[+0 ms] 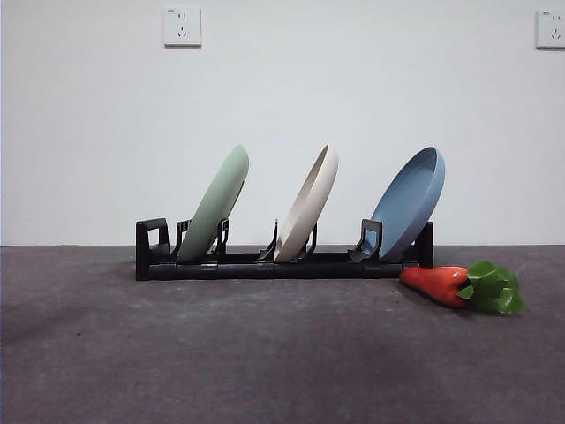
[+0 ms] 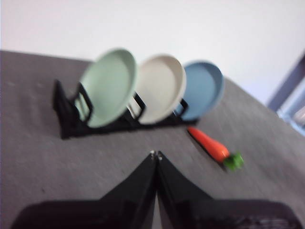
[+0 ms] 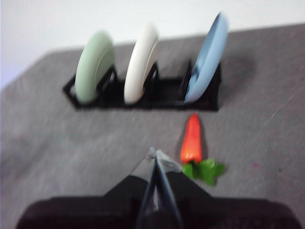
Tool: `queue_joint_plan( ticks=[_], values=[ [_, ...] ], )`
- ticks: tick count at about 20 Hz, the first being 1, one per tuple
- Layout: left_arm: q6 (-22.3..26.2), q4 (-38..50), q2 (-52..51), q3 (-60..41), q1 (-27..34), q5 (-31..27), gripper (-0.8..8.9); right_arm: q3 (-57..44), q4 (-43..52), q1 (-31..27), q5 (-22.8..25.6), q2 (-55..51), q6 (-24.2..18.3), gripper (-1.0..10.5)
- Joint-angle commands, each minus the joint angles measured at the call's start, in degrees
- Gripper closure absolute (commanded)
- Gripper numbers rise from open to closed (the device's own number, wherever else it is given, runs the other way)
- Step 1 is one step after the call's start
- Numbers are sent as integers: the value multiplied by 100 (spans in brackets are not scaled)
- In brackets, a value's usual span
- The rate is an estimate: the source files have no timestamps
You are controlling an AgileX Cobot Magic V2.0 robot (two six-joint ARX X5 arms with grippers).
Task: Take the green plate from the plate rack,put the plate on the table,take the carrot from the table,put the carrot in the plate
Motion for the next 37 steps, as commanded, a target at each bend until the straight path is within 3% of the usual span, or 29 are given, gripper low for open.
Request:
queue_joint_plan(
  ticks=[1,6,10,12,13,15,16,25,28,32,37],
  values=[
    [737,-468,326,409,13,291,820,520,-568,11,-229,391,-686,958],
    [1447,-1412,837,1110,4,557,820,1305,-1613,11,-560,1032,-1119,958],
    [1722,-1987,1049,1464,2,535,819,1620,-2288,11,-715,1386,-1189,954],
    [1698,-2090,1075,1523,2,479,786,1622,-2361,11,-708,1462,-1169,853],
    [1694,-2155,1082,1547,2,479,675,1622,-2367,11,-710,1488,-1161,729],
    [1690,-2203,1084,1556,2,479,330,1622,-2371,11,-710,1497,-1117,392],
    [1690,-2208,1084,1558,2,481,242,1622,-2382,11,-713,1497,-1115,295],
    [1696,-2072,1486,1655,0,507,244,1622,-2437,11,-715,1504,-1117,286],
    [1690,-1519,1862,1834,-79,507,244,1622,-2437,11,-715,1565,-1117,286],
    [1655,-774,2900,2330,-492,404,245,1622,-2437,11,-715,1679,-1115,286],
    [1659,306,4562,3025,-1394,-448,247,1622,-2437,11,-713,1779,-1119,287]
  ],
)
